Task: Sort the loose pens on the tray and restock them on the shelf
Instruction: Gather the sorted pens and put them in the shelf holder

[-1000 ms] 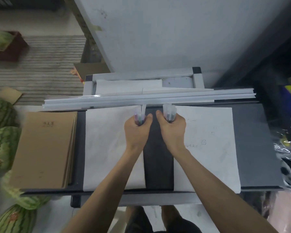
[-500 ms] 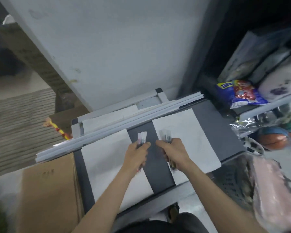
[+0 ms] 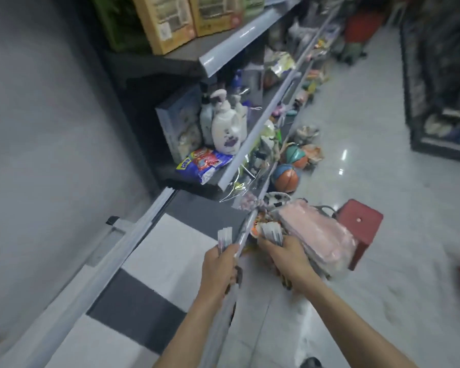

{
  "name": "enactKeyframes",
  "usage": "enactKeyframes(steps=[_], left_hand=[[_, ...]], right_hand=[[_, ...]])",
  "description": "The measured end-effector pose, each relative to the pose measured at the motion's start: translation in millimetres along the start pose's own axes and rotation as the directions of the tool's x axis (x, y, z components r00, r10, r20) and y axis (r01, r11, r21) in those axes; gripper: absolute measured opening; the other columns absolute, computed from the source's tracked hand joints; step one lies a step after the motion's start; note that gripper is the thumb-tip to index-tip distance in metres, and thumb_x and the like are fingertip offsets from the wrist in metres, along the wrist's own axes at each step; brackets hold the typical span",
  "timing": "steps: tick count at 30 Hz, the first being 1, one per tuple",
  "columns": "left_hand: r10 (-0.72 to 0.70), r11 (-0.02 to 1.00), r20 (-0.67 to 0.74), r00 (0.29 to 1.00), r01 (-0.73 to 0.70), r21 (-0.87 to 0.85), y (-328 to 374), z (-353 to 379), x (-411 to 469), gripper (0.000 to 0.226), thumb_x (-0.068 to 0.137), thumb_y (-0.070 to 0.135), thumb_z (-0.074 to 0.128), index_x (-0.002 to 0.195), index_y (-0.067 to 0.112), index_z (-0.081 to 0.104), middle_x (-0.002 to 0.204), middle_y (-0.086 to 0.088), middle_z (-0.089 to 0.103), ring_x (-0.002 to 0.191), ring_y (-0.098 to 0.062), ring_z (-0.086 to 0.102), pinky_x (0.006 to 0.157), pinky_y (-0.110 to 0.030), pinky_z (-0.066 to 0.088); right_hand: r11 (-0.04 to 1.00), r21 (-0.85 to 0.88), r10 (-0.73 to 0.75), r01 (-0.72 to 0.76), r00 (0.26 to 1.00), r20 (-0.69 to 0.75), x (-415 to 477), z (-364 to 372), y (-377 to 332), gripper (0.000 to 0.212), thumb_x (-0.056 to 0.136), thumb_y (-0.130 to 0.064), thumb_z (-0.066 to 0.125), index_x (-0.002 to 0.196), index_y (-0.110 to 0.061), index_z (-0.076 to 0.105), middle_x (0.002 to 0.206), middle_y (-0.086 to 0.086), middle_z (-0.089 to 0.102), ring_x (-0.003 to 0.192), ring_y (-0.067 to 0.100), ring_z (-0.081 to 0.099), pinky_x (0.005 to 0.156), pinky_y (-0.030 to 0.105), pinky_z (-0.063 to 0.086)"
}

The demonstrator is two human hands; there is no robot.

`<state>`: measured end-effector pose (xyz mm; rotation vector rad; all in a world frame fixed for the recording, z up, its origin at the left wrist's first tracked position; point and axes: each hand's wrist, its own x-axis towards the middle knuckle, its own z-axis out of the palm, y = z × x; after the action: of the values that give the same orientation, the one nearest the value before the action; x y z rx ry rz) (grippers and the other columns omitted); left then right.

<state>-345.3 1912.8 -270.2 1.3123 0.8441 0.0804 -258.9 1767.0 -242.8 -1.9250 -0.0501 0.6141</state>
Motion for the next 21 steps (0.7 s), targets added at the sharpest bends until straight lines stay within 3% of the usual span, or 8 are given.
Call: enactKeyframes(steps=[3,6,10,16,21], left_hand=[[0.015,0.999,0.111,0.994,-0.019,0.032,14.8,78.2,-1.5,0.027,0.098,0.022,0.064,0.079,0.018,0.043,0.055,0.001,0.032,0.041,-0.013,0.026,0.041,-0.022,0.021],[0.037,0.991,0.246,0.969,-0.068,0.119,21.7,163.8,-5.6,0.018,0.098,0.021,0.062,0.085,0.017,0.049,0.055,0.002,0.038,0.040,-0.011,0.029,0.039,-0.020,0.022],[0.012,0.978,0.359,0.933,-0.086,0.189,21.0,289.0,-8.7,0.015,0.098,0.018,0.061,0.086,0.016,0.053,0.054,0.003,0.039,0.039,-0.011,0.031,0.040,-0.020,0.023],[0.001,0.955,0.479,0.878,-0.142,0.260,23.8,465.1,-15.2,0.015,0.097,0.019,0.061,0.086,0.016,0.052,0.055,0.001,0.036,0.043,-0.014,0.028,0.043,-0.022,0.022],[0.008,0.945,0.526,0.850,-0.179,0.274,31.3,564.4,-4.8,0.031,0.099,0.019,0.060,0.072,0.019,0.047,0.055,0.000,0.037,0.043,-0.014,0.030,0.044,-0.024,0.024]], right_hand=[[0.996,0.084,0.007,0.007,0.987,-0.161,1.7,-74.2,13.3,0.038,0.089,-0.037,0.074,0.060,-0.016,0.062,0.051,-0.004,0.060,0.047,0.014,0.053,0.051,0.027,0.040],[0.982,0.189,0.061,-0.011,0.962,-0.265,6.1,-152.6,36.2,0.029,0.091,-0.028,0.073,0.066,-0.014,0.069,0.054,-0.003,0.066,0.050,0.016,0.060,0.054,0.031,0.047],[0.949,0.315,0.134,-0.020,0.929,-0.345,7.0,-264.1,72.1,0.028,0.089,-0.023,0.070,0.066,-0.021,0.054,0.053,-0.001,0.049,0.048,0.019,0.041,0.049,0.029,0.035],[0.949,0.311,0.197,-0.042,0.852,-0.485,11.9,-423.9,112.9,0.037,0.082,-0.038,0.071,0.056,-0.023,0.049,0.052,-0.001,0.050,0.045,0.018,0.044,0.049,0.029,0.039],[0.935,0.355,0.220,-0.024,0.822,-0.526,46.5,-517.1,132.4,0.036,0.085,-0.028,0.069,0.058,-0.023,0.045,0.052,0.000,0.046,0.044,0.017,0.039,0.046,0.027,0.036]])
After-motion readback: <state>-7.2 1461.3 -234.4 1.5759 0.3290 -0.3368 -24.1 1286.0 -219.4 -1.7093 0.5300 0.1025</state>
